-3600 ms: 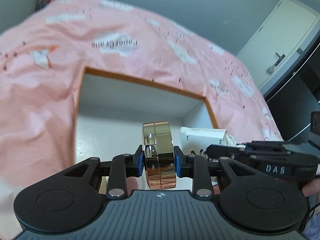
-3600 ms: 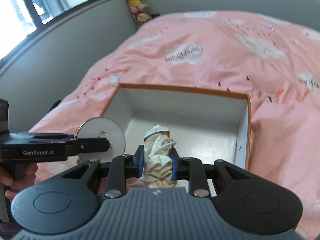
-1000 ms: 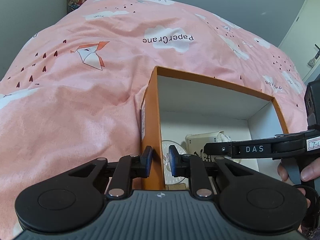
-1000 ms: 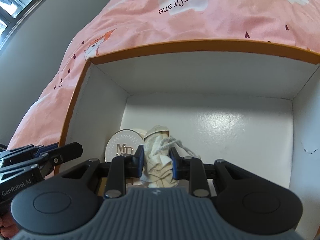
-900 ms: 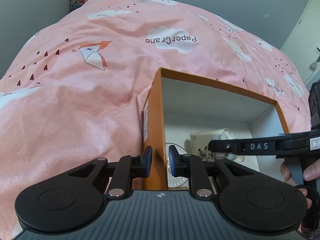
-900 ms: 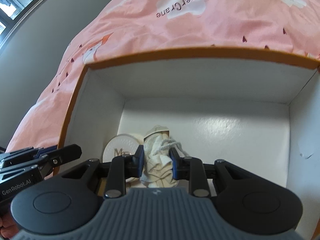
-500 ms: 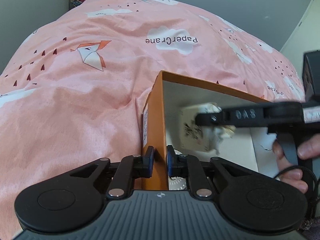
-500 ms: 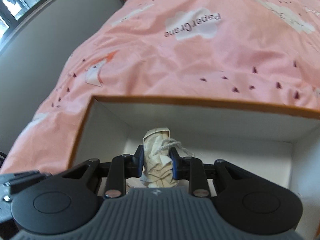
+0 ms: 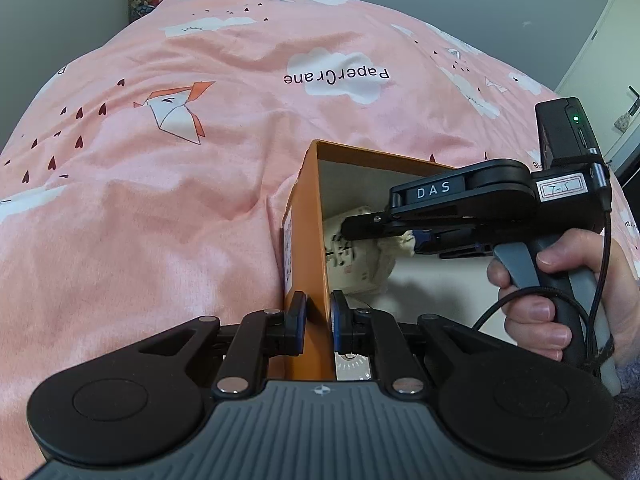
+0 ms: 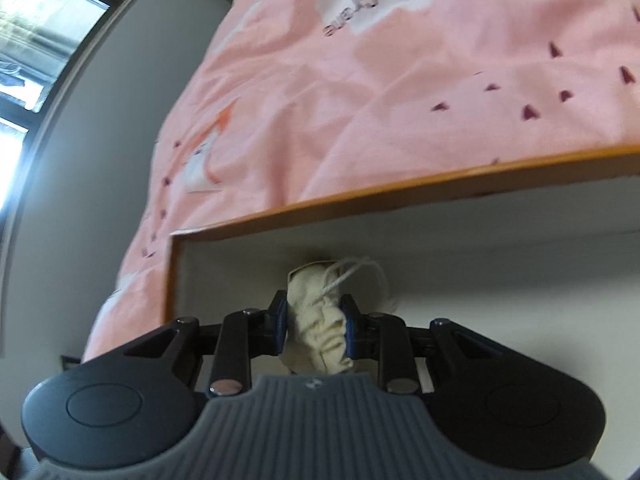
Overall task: Organize rigid objects
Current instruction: 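Lower the cloth pouch into the box corner and open the right tool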
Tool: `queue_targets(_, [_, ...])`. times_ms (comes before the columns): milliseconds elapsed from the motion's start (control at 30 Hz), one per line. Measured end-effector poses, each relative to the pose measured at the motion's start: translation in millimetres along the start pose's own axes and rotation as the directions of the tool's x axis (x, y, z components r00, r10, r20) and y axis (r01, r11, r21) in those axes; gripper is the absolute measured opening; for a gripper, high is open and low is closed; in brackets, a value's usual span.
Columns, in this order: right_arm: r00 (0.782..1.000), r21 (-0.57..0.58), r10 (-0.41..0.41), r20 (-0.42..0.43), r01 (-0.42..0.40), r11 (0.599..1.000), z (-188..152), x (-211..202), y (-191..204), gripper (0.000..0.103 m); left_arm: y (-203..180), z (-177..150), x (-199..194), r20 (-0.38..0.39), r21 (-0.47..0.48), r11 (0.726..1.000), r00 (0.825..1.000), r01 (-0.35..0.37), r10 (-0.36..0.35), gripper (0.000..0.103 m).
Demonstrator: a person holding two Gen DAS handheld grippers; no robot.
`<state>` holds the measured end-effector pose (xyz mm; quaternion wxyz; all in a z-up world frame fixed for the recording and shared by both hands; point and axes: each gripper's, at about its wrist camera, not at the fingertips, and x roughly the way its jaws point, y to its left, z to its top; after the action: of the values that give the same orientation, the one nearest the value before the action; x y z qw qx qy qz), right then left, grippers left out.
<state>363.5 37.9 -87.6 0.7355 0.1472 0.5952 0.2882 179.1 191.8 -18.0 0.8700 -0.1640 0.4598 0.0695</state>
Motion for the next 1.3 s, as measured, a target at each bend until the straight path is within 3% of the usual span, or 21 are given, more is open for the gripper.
queue_targets(233, [0.991, -0.021, -0.129, 0.03, 0.129, 0.991, 3.6, -16.3, -7.0, 0.041, -0.7, -0.8, 0.2, 0.002, 0.003, 1.0, 1.0, -0.002, 0.002, 0.014])
queue_targets(400, [0.986, -0.007, -0.166, 0.015, 0.166, 0.986, 0.5, -22.4, -15.2, 0.05, -1.6, -1.0, 0.1, 0.002, 0.006, 1.0, 1.0, -0.006, 0.006, 0.014])
queue_targets(567, [0.97, -0.03, -0.243, 0.003, 0.243, 0.97, -9.0, -17.4, -16.9, 0.053, -0.5, -0.2, 0.1, -0.002, -0.004, 1.0, 1.0, -0.003, 0.003, 0.014])
queue_targets(800, [0.983, -0.049, -0.182, -0.018, 0.181, 0.982, -13.1, -7.0, -8.8, 0.029, -6.1, 0.1, -0.1, 0.001, 0.013, 1.0, 1.0, -0.025, 0.025, 0.014])
queue_targets(867, [0.987, -0.054, -0.155, -0.032, 0.153, 0.987, -12.6, -0.7, -3.4, 0.026, -5.2, 0.2, 0.1, -0.002, 0.009, 1.0, 1.0, -0.025, 0.025, 0.014])
queue_targets(1067, [0.985, -0.08, -0.17, -0.018, 0.168, 0.983, -13.5, -0.9, 2.6, 0.027, -6.9, 0.1, 0.3, 0.001, 0.024, 0.999, 0.999, -0.038, 0.038, 0.014])
queue_targets(1300, [0.981, -0.172, -0.181, 0.065, 0.189, 0.967, -24.3, -41.2, 23.1, 0.029, -13.4, -0.9, -9.2, 0.037, 0.03, 0.997, 0.997, -0.069, 0.068, 0.014])
